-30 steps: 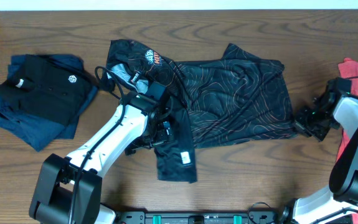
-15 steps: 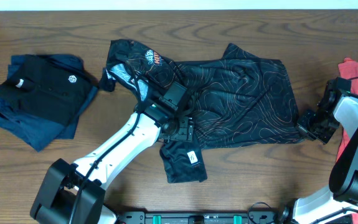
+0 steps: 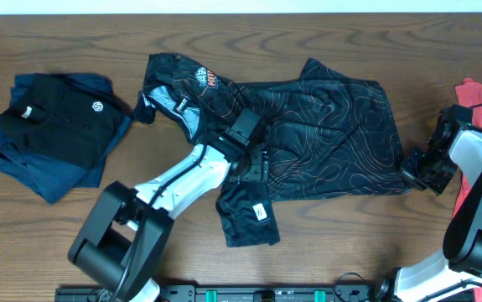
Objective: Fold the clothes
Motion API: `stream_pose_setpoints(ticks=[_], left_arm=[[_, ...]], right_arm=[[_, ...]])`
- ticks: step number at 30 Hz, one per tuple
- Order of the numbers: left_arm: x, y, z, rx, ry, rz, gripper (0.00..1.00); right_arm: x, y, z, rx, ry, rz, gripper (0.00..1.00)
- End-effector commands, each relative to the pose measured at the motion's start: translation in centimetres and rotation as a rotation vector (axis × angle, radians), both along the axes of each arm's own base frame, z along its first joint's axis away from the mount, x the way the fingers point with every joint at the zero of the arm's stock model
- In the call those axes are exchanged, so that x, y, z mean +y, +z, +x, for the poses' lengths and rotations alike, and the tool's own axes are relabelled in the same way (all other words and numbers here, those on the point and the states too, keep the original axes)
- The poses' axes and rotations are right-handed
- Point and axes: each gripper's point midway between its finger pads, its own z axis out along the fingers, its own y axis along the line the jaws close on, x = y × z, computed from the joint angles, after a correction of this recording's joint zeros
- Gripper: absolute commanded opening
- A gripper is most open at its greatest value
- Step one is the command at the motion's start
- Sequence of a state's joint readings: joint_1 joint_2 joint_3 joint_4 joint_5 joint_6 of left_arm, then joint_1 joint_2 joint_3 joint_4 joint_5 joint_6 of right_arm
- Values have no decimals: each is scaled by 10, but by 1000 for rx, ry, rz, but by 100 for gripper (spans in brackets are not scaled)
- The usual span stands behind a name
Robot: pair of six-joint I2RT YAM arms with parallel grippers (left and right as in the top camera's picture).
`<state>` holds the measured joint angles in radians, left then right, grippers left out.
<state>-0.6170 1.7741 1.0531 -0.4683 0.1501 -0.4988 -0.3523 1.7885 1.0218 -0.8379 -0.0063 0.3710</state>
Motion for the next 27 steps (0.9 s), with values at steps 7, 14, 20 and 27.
stream_pose_setpoints(ticks=[7, 14, 20, 27], left_arm=[[5, -3, 31, -130, 47, 42, 78], [9, -6, 25, -99, 74, 53, 77], [13, -12, 20, -53, 166, 51, 70], [8, -17, 26, -61, 183, 31, 61]], right_arm=[[-6, 0, 1, 2, -2, -14, 1], [-6, 0, 2, 1, -3, -14, 1], [-6, 0, 2, -2, -3, -15, 1], [-6, 0, 1, 2, -2, -14, 1]])
